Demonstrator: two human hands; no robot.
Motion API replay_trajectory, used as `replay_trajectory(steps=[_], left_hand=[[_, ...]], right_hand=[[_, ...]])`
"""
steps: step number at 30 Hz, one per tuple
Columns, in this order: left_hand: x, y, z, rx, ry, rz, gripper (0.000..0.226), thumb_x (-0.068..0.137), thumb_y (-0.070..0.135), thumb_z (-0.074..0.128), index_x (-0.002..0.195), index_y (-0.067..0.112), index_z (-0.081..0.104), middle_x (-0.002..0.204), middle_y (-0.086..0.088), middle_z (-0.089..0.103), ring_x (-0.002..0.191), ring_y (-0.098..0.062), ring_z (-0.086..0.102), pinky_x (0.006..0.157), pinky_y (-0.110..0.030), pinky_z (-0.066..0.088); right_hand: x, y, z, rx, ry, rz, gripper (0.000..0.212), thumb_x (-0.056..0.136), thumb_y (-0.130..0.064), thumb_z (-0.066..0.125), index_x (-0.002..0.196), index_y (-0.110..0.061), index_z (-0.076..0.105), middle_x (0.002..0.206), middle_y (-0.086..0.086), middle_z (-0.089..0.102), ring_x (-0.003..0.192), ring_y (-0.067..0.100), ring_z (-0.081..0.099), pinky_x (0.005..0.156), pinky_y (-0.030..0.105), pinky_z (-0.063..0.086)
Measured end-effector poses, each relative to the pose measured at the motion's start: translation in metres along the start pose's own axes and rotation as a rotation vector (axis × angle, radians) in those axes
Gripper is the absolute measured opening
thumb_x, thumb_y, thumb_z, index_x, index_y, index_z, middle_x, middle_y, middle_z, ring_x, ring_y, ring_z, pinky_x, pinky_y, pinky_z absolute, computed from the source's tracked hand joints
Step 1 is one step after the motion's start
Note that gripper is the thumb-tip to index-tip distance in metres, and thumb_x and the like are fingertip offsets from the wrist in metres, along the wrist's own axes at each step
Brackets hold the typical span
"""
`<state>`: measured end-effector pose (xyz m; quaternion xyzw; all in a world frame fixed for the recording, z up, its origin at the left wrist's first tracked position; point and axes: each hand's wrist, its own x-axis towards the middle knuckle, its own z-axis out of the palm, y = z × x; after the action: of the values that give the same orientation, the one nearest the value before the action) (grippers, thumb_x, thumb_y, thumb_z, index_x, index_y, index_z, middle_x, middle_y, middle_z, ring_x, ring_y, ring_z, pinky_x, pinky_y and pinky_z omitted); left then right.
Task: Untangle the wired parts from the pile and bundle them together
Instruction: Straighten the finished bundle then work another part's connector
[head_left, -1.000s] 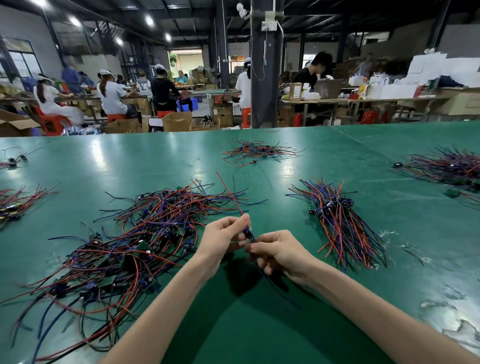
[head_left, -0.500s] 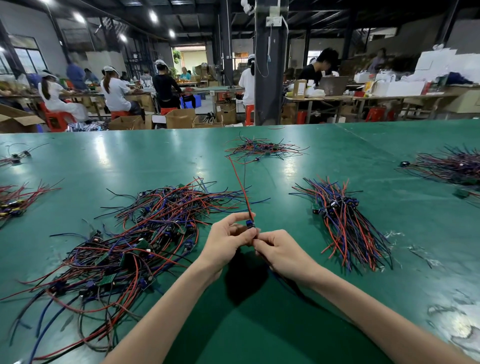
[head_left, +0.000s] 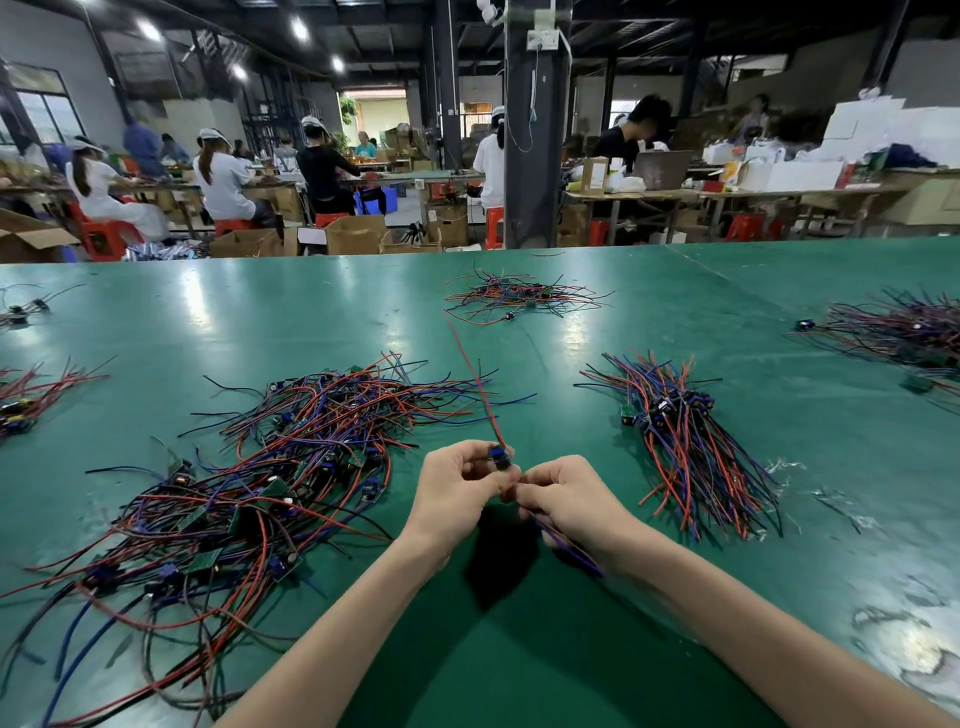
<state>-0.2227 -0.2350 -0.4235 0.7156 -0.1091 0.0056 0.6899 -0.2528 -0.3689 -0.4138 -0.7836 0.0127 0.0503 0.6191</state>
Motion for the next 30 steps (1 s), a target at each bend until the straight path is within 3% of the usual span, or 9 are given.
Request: replay_trajectory(steps=[6,8,12,16,23,30], left_hand=[[0.000,0.000,0.001,0.038,0.044,0.021,0.022,0.075,-0.003,0.075,0.080,0.018,0.068,0.063,0.008,0.067,0.060,-0.004,0.060,0.063,-0.015,0.050],[0.000,0.001,0.000,0.064,0.057,0.035,0.022,0.074,-0.002,0.076,0.081,0.018,0.068,0.064,0.007,0.067,0.061,-0.004,0.060,0.064,-0.015,0.051],[0.001,0.002,-0.001,0.100,0.081,0.047,0.023,0.073,-0.001,0.078,0.080,0.018,0.066,0.064,0.007,0.066,0.060,-0.004,0.060,0.065,-0.019,0.052],[0.007,0.004,-0.006,0.049,0.140,0.022,0.020,0.073,-0.004,0.076,0.082,0.012,0.067,0.065,0.001,0.066,0.059,-0.007,0.061,0.062,-0.020,0.055],[0.019,0.008,-0.023,-0.091,0.227,-0.020,0.018,0.075,-0.007,0.073,0.086,0.006,0.066,0.073,-0.010,0.065,0.063,-0.015,0.064,0.059,-0.020,0.054],[0.021,0.010,-0.030,-0.108,0.249,0.005,0.020,0.075,-0.008,0.072,0.081,0.009,0.065,0.070,-0.007,0.067,0.060,-0.011,0.065,0.058,-0.018,0.054]], right_hand=[[-0.005,-0.003,0.002,0.198,-0.029,0.047,0.012,0.090,0.002,0.056,0.080,0.008,0.058,0.042,0.005,0.040,0.025,0.006,0.025,0.030,0.014,0.023],[-0.006,-0.004,0.002,0.237,-0.049,0.050,0.011,0.090,0.004,0.054,0.080,0.007,0.057,0.039,0.004,0.039,0.025,0.005,0.025,0.030,0.014,0.024],[-0.008,-0.008,0.002,0.288,-0.056,0.062,0.009,0.088,0.006,0.055,0.080,0.009,0.059,0.056,0.009,0.046,0.029,0.003,0.028,0.031,0.014,0.024],[-0.011,-0.010,0.003,0.319,-0.064,0.084,0.017,0.086,0.009,0.057,0.070,0.005,0.059,0.051,0.010,0.054,0.029,0.002,0.030,0.029,0.013,0.023],[-0.014,-0.011,0.007,0.328,-0.133,0.087,0.016,0.087,0.006,0.059,0.071,0.004,0.059,0.050,0.009,0.059,0.029,0.004,0.029,0.029,0.012,0.022],[-0.017,-0.012,0.008,0.283,-0.149,0.111,0.013,0.086,0.003,0.060,0.073,0.002,0.059,0.048,0.010,0.056,0.026,0.004,0.024,0.030,0.010,0.019]])
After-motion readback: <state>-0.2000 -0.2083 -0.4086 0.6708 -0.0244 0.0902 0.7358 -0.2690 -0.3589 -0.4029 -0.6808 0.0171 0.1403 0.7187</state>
